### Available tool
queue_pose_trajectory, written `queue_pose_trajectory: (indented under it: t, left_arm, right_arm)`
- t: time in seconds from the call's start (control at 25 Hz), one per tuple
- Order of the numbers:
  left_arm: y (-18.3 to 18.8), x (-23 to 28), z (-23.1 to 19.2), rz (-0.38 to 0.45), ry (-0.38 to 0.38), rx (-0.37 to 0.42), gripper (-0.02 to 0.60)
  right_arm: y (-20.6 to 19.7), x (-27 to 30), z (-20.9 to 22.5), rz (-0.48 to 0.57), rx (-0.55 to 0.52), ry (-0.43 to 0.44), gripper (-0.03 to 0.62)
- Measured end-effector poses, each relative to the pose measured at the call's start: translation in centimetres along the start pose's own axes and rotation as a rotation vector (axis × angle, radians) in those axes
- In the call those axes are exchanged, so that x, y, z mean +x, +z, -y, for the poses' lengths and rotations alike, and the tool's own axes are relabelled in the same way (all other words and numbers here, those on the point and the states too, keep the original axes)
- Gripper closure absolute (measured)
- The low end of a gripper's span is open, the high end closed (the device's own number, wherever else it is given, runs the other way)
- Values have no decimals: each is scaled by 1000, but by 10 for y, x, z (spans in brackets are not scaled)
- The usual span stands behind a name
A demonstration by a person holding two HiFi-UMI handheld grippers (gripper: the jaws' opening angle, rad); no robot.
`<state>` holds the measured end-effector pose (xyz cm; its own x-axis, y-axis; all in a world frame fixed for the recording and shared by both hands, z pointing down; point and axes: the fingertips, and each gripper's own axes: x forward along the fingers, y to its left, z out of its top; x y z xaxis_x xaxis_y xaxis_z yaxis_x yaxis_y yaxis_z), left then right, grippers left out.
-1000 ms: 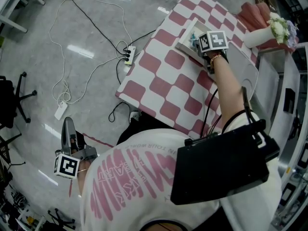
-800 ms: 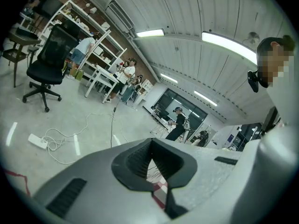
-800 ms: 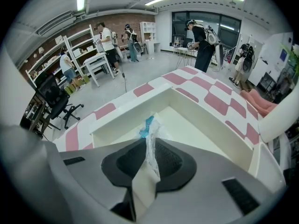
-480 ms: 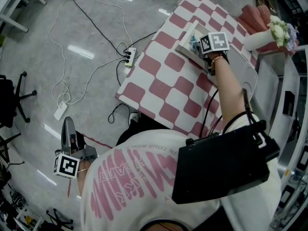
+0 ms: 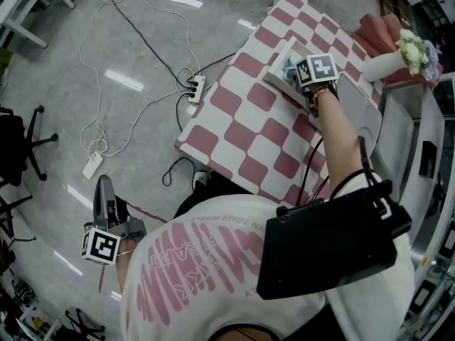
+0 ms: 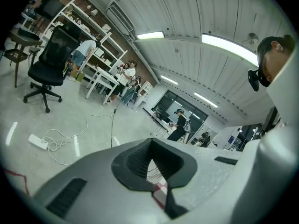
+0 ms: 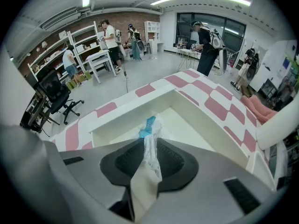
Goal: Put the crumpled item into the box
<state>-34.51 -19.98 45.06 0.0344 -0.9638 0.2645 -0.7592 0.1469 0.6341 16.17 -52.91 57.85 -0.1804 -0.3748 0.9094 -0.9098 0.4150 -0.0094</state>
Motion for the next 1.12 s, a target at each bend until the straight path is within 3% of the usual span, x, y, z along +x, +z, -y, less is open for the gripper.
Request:
queue_pose_trajectory:
  t: [0.6, 1.12]
  left_arm:
    - [25, -6, 2, 54, -4, 17, 574]
    - [46, 8, 19, 80, -80, 49, 574]
  right_arm:
    - [-2, -8, 0, -2, -19, -26, 436]
    - [16, -43, 10, 190, 152, -39, 419]
